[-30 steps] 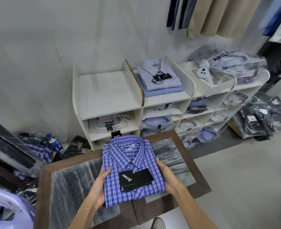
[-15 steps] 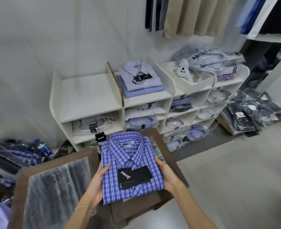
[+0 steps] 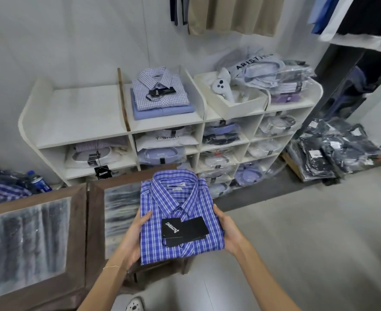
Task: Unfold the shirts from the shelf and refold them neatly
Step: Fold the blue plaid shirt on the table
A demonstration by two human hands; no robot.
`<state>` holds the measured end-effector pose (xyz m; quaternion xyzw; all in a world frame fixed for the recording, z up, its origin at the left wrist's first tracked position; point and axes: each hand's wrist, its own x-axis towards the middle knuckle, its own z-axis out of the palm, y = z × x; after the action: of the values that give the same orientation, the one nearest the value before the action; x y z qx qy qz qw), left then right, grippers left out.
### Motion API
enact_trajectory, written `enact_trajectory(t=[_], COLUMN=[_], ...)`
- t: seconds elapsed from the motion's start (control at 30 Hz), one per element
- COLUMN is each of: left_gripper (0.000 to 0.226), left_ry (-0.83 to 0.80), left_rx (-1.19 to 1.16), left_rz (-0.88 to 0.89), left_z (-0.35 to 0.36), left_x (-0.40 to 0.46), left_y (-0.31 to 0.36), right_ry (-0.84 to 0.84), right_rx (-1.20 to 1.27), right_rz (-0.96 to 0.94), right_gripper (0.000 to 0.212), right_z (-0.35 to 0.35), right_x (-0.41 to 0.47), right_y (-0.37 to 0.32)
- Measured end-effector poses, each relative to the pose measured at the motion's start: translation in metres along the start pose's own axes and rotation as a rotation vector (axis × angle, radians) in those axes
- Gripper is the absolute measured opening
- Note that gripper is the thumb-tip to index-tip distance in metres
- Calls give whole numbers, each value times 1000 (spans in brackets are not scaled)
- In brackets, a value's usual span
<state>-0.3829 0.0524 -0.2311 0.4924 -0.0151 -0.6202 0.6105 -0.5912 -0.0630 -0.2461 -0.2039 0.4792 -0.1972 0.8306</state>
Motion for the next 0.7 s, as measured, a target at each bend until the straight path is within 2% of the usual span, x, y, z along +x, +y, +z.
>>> enact_trajectory(t=[0.33, 0.7], left_gripper=[41, 52], left_ry=[3, -68], left_rx=[24, -14], left_rz=[29, 79], left_z=[36, 65], left_x=[32, 80], left_y=[16, 92], right_ry=[-28, -138], right_rx=[15, -14], right_rz=[-38, -141], right_gripper=[37, 33], right_z=[-3, 46], right_x=[13, 35], right_y=[-47, -128])
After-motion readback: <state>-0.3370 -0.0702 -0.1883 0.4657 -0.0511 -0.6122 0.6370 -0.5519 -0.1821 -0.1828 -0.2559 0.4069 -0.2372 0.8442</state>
